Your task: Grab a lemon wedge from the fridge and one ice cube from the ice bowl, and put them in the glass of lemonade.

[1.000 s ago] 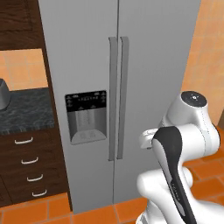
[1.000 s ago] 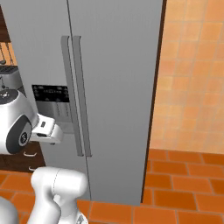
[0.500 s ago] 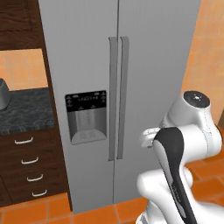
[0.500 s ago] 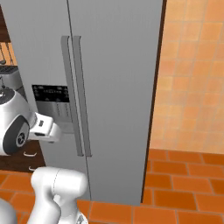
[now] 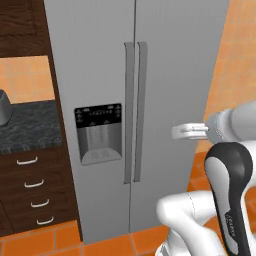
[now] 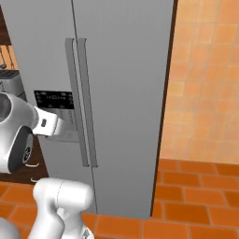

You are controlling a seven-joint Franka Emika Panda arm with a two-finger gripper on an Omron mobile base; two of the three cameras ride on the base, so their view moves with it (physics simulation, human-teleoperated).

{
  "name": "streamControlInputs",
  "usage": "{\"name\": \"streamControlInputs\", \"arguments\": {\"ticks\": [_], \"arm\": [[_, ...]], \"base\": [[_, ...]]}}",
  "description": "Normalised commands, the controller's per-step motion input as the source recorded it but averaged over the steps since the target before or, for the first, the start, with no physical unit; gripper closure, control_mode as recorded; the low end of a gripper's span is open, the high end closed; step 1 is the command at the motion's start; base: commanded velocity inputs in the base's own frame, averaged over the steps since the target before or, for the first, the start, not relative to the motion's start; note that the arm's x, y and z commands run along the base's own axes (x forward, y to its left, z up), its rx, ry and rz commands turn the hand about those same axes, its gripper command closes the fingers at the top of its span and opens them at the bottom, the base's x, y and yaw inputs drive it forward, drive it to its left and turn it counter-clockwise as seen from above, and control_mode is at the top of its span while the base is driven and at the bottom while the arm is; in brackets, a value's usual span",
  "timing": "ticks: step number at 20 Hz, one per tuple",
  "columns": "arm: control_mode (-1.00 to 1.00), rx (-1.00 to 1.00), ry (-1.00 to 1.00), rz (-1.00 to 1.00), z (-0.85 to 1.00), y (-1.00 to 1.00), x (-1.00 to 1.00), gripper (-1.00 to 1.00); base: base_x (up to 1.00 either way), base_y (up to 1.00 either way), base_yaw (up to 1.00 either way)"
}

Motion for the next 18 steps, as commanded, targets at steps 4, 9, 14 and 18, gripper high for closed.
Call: {"name": "streamControlInputs", "arguments": {"ticks": [4,9,14,18], "arm": [[-1.0,0.0,-0.13,0.0,1.0,-0.06,0.22,-1.0],[-1.0,-0.13,0.16,0.0,0.39,0.19,0.23,-1.0],[-1.0,-0.19,0.06,0.0,-0.03,0.04,0.46,-1.0],[-1.0,0.0,0.02,0.0,-0.13,-0.24,0.89,-1.0]], "base": [[0.0,0.0,0.0],[0.0,0.0,0.0],[0.0,0.0,0.0],[0.0,0.0,0.0]]}}
